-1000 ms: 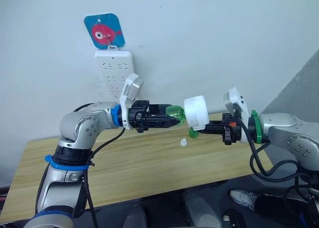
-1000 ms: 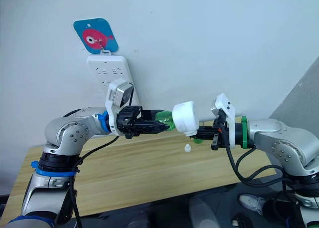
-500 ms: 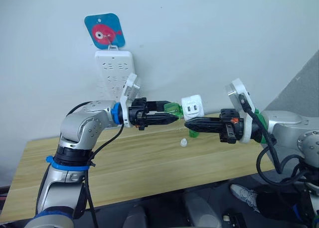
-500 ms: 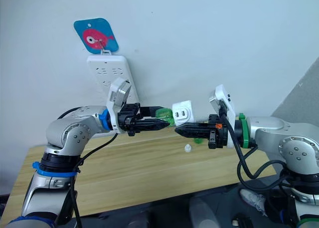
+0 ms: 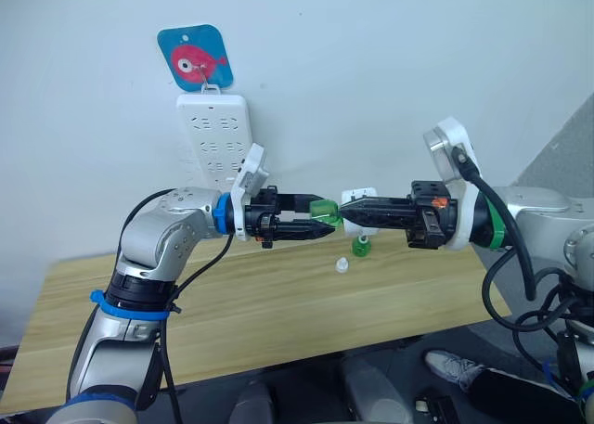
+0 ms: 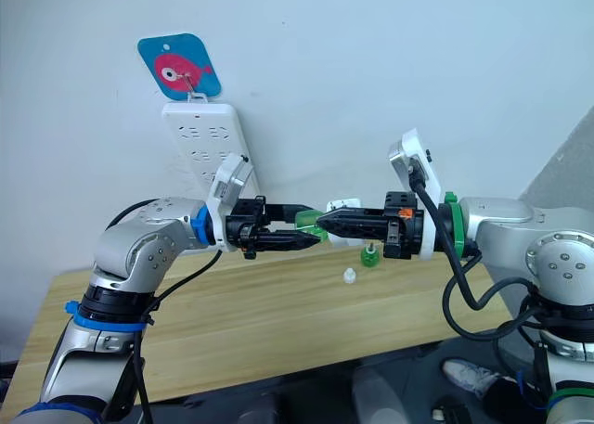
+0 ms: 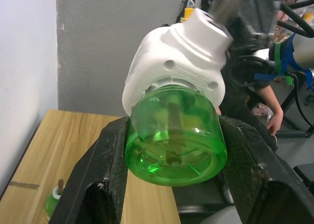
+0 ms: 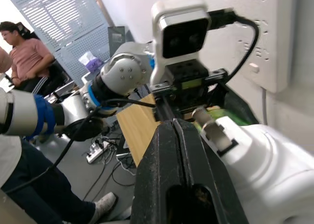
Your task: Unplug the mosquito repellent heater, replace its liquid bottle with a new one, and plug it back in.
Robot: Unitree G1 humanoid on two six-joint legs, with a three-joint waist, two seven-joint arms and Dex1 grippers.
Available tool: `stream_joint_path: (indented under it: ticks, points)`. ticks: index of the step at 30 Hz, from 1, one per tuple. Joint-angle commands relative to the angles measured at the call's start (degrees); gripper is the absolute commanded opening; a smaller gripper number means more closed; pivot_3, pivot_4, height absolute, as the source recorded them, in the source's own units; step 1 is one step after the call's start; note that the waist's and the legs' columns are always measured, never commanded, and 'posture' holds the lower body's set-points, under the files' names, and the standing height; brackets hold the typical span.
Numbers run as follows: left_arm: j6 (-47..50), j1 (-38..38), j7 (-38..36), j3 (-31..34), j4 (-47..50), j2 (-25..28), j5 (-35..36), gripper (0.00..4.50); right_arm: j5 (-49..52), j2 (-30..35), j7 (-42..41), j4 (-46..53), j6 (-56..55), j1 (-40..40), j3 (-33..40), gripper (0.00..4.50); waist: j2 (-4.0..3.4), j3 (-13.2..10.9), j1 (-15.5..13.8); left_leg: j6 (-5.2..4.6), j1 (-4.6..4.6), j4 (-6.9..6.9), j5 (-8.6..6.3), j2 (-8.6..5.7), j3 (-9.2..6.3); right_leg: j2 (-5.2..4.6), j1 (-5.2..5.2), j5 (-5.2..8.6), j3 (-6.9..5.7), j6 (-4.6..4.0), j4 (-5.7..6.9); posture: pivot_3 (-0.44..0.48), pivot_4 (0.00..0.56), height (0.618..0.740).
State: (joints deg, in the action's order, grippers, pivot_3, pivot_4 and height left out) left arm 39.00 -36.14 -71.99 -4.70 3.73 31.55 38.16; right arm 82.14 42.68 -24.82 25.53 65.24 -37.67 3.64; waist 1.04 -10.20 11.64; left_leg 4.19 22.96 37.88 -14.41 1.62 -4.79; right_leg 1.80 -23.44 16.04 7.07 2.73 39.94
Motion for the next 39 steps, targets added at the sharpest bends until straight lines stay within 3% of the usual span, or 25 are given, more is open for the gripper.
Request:
stream_joint_path:
  ticks: [1,8,16,24,30,39]
  points:
    - [-1.07,0.19,-1.76,0.15,2.14,0.82,0.60,2.31,-0.74,0.14,-0.26,-0.31,-0.42,-1.59,0.29,0.00,-0.01,0.00,0.03,0.00,0.00,0.00,0.00,0.00,0.00,0.00,0.00,0.00,0.00,0.00,0.00,-0.225,0.089,0.736]
    - [-1.14,0.74,-3.87,-0.10,2.99,1.77,0.85,2.31,-5.80,1.08,-3.79,-4.14,0.69,-4.84,-1.46,0.00,-0.01,0.01,0.03,0.00,-0.01,0.01,0.00,0.00,0.01,0.00,0.00,0.00,0.00,0.00,0.00,-0.220,0.085,0.736]
    - [-0.88,1.75,-4.73,0.10,3.10,2.55,1.00,2.31,-2.14,0.79,-7.26,-7.70,2.82,-8.32,1.19,0.00,-0.01,0.01,0.05,-0.01,0.00,-0.01,0.00,0.01,-0.02,0.00,0.00,-0.02,-0.02,-0.03,0.00,-0.215,0.087,0.736]
    - [2.29,1.16,-6.17,0.31,4.29,3.15,3.92,2.31,-18.11,0.71,-12.77,-9.75,-3.11,-7.15,-4.42,0.00,-0.02,0.02,0.15,-0.01,-0.01,-0.01,0.00,0.01,0.00,0.00,0.00,0.00,-0.01,0.00,0.00,-0.225,0.086,0.736]
    - [6.17,-0.10,-3.73,2.09,4.79,2.15,7.70,2.31,-23.27,-0.83,-15.05,-9.79,-3.44,-4.50,-6.42,0.00,-0.02,0.02,0.16,-0.01,0.00,-0.01,0.00,0.01,-0.02,0.00,-0.01,-0.01,-0.02,-0.02,0.00,-0.223,0.086,0.736]
    - [6.77,-0.63,-0.60,3.54,3.25,1.67,9.04,2.31,-15.99,-0.66,-15.40,-3.93,3.89,0.34,-3.12,0.00,-0.02,0.02,0.15,-0.01,-0.01,0.00,0.00,0.01,-0.04,0.00,0.00,-0.02,-0.04,-0.03,0.02,-0.219,0.088,0.736]
